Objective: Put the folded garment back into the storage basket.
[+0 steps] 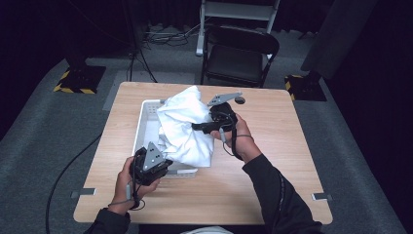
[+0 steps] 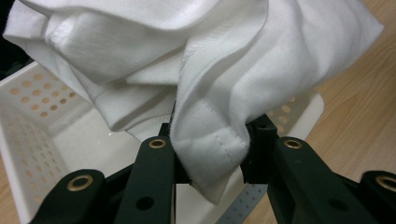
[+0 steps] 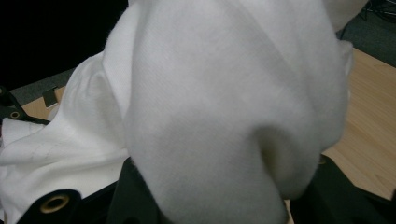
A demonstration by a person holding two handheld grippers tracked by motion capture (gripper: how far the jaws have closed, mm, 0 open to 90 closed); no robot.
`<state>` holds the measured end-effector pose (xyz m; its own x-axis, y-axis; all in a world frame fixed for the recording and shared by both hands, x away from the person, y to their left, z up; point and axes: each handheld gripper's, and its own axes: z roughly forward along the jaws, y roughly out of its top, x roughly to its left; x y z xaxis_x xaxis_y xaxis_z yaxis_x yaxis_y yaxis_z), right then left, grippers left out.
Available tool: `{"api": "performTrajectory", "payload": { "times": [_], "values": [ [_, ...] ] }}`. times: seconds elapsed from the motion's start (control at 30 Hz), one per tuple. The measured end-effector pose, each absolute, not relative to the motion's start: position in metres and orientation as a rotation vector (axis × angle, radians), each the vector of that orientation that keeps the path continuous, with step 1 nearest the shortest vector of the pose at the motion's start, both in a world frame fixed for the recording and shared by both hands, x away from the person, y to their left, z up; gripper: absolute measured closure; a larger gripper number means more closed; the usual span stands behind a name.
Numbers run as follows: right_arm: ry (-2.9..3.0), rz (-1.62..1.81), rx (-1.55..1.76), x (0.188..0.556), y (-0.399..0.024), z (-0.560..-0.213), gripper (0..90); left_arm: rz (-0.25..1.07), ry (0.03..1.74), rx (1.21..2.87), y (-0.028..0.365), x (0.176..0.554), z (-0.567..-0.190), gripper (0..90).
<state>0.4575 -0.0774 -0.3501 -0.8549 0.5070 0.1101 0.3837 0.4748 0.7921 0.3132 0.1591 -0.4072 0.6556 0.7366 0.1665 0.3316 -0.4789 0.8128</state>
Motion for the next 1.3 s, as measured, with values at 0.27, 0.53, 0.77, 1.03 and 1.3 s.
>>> {"api": "performTrajectory", "payload": {
  "times": [0.27,0.53,0.77,1.03,1.3],
  "values": [
    [2.592,1.312,0.777,0.461,-0.065,-0.355,58.3,0.647,0.862,2.077,0.168,0.314,-0.412,69.9],
    [2.608,1.301,0.778,0.465,-0.057,-0.362,58.3,0.64,0.895,2.069,0.174,0.316,-0.419,69.8],
    [2.618,1.281,0.772,0.468,-0.048,-0.367,58.3,0.631,0.926,2.053,0.179,0.317,-0.423,69.7],
    [2.634,1.258,0.764,0.471,-0.039,-0.371,58.2,0.619,0.95,2.047,0.186,0.318,-0.427,69.6],
    [2.655,1.245,0.772,0.476,-0.034,-0.377,58.1,0.613,0.975,2.052,0.189,0.32,-0.43,69.3]
  ]
}}
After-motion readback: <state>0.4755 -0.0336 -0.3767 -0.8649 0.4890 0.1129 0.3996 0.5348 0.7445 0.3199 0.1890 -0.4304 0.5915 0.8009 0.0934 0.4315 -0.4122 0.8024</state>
